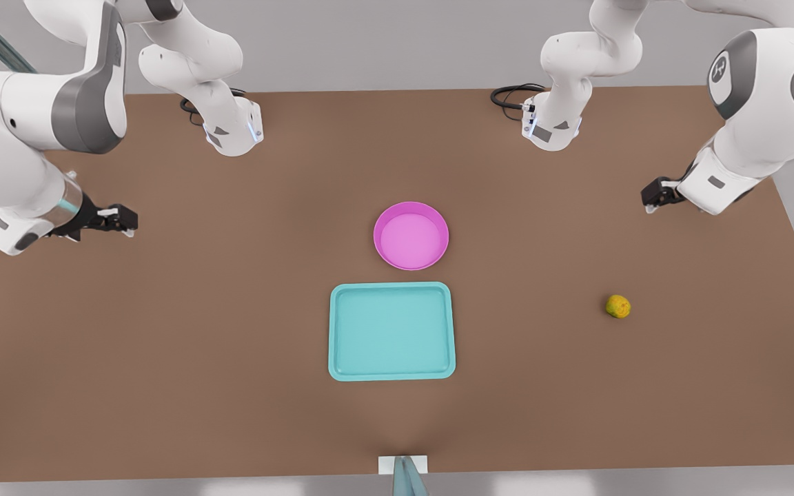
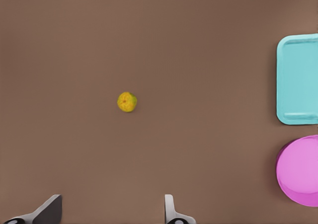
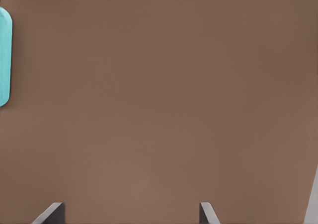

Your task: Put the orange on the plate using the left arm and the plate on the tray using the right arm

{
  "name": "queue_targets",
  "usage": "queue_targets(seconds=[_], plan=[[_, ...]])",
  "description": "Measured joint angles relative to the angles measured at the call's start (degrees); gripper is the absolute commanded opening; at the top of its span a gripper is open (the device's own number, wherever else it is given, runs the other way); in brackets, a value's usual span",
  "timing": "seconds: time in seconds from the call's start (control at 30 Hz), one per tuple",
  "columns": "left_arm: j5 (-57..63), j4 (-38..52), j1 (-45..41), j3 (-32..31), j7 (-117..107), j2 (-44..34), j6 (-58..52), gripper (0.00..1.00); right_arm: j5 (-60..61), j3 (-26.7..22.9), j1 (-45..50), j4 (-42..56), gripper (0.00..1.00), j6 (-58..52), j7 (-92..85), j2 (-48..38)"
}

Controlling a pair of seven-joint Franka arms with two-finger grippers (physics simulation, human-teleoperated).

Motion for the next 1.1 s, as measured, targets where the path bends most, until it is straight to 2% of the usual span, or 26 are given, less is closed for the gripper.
queue_targets(seconds=[0.07, 0.17, 0.27, 0.33, 0.53, 0.67, 1.1], plan=[[0.0, -0.3, -0.5, 0.2, -0.1, 0.5, 0.7, 1.00, 0.0, 0.0, 0.0, 0.0, 1.00, 1.0, -0.4, 0.1], [-0.1, -2.1, 0.3, 3.6, -0.6, 11.8, 1.6, 1.00, 0.0, 0.0, 0.0, 0.3, 1.00, 2.0, -0.9, 1.9], [-0.3, -9.7, 3.7, 5.8, -0.7, 20.8, 10.6, 1.00, 0.0, 0.0, 0.4, 0.9, 1.00, 2.4, -1.3, 4.0], [-0.4, -14.5, 5.6, 6.1, 0.2, 23.8, 18.2, 1.00, 0.1, 0.0, 0.3, 1.0, 1.00, 2.6, -1.5, 4.7], [-0.5, -19.6, 6.1, 6.7, 3.9, 27.6, 34.7, 1.00, 0.1, -0.1, -0.3, 1.1, 1.00, 3.0, -2.0, 6.1], [-0.8, -20.0, 6.1, 6.8, 5.8, 29.7, 41.3, 1.00, 0.1, -0.1, -0.3, 1.1, 1.00, 3.2, -2.3, 6.5], [-0.9, -20.0, 6.1, 6.6, 9.5, 34.3, 47.5, 1.00, 0.1, -0.1, -0.3, 1.1, 1.00, 3.2, -2.8, 7.3]])
